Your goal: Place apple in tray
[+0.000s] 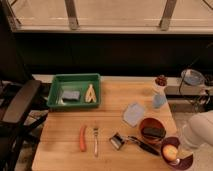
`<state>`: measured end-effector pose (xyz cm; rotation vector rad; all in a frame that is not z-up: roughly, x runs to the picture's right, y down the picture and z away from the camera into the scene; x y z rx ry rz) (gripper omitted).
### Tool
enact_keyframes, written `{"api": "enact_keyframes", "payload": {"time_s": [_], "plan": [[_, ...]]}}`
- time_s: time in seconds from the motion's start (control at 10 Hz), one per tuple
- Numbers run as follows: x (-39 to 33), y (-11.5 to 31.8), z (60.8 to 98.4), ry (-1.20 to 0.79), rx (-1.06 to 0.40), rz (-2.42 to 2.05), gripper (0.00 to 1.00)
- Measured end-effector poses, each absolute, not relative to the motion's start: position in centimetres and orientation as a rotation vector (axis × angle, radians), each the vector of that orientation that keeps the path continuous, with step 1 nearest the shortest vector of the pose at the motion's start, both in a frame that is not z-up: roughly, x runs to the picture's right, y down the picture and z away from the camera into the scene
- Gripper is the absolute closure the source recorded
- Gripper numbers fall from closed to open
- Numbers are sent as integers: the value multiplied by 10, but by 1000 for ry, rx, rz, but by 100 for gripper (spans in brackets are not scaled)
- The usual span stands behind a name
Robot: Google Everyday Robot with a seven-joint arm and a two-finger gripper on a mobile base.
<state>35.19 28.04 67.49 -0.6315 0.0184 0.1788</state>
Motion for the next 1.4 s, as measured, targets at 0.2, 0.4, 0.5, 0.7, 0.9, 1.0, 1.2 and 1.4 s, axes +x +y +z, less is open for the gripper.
{"api": "enact_keyframes", "payload": {"time_s": [0.2, 0.4, 0.5, 0.7, 0.9, 1.0, 1.2, 1.4], "plan": [[356, 294, 676, 0, -644, 208, 38], [355, 308, 685, -25, -671, 239, 38], [355, 314, 687, -35, -683, 255, 38], [350, 320, 693, -59, -700, 270, 38], [343, 321, 698, -87, -711, 277, 38], [337, 320, 701, -102, -717, 275, 38], [330, 321, 704, -118, -726, 266, 40], [326, 320, 702, -122, -695, 244, 58]]}}
